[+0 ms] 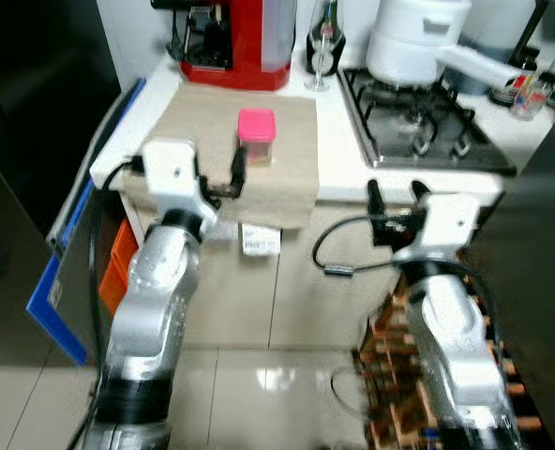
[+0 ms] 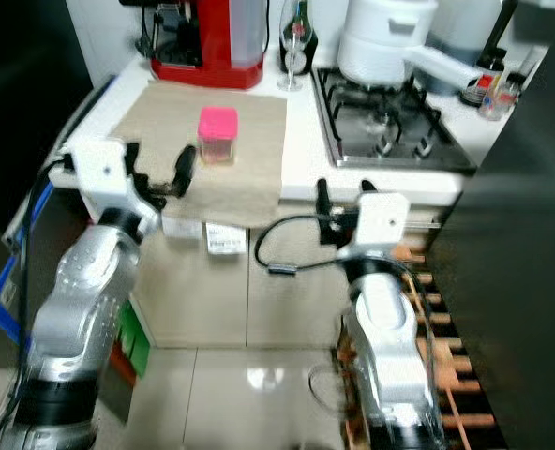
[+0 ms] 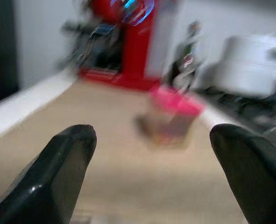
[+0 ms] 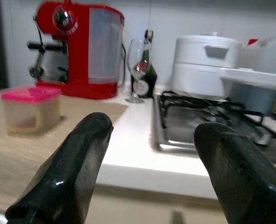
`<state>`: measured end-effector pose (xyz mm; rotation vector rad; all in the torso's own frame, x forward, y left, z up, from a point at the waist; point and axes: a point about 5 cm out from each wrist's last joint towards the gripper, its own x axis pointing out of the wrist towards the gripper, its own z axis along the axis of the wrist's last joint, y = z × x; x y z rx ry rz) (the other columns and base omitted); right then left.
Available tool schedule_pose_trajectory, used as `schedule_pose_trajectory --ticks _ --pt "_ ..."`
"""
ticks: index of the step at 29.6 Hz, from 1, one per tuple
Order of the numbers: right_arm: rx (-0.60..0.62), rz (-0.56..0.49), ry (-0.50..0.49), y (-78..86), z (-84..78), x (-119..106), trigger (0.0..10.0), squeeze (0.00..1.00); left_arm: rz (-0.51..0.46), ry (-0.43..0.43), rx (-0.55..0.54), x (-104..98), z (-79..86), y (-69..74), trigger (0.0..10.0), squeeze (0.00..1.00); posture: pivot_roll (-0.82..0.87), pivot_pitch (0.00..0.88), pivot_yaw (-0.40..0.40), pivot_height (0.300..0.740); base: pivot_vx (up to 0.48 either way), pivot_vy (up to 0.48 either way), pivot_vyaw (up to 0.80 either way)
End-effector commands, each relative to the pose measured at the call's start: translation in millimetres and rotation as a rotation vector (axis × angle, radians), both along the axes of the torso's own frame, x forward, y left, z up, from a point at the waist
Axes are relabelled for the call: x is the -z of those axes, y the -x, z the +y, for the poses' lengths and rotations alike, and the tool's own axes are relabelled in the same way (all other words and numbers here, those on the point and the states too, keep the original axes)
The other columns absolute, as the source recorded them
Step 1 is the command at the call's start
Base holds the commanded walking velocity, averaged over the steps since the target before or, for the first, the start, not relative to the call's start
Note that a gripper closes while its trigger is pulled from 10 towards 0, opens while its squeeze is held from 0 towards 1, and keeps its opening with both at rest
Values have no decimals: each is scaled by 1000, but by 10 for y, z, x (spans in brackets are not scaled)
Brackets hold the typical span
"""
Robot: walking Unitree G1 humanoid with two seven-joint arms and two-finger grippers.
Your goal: Restocking fridge
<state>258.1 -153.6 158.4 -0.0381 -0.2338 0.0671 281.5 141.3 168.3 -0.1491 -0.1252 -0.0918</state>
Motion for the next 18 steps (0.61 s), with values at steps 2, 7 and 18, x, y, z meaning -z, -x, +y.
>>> schedule_pose_trajectory --ticks 2,7,18 --pt "-21 -9 34 15 32 -64 10000 0 21 58 -33 -25 13 -8 10000 0 -65 0 -9 740 0 0 0" --pt "-39 -9 81 -86 13 -102 10000 0 73 -8 24 82 -184 -96 10000 0 -85 0 -37 740 0 0 0" --pt "6 6 33 -171 -43 -112 10000 0 -56 -263 156 -111 -375 -153 10000 0 -83 0 -45 740 164 0 0"
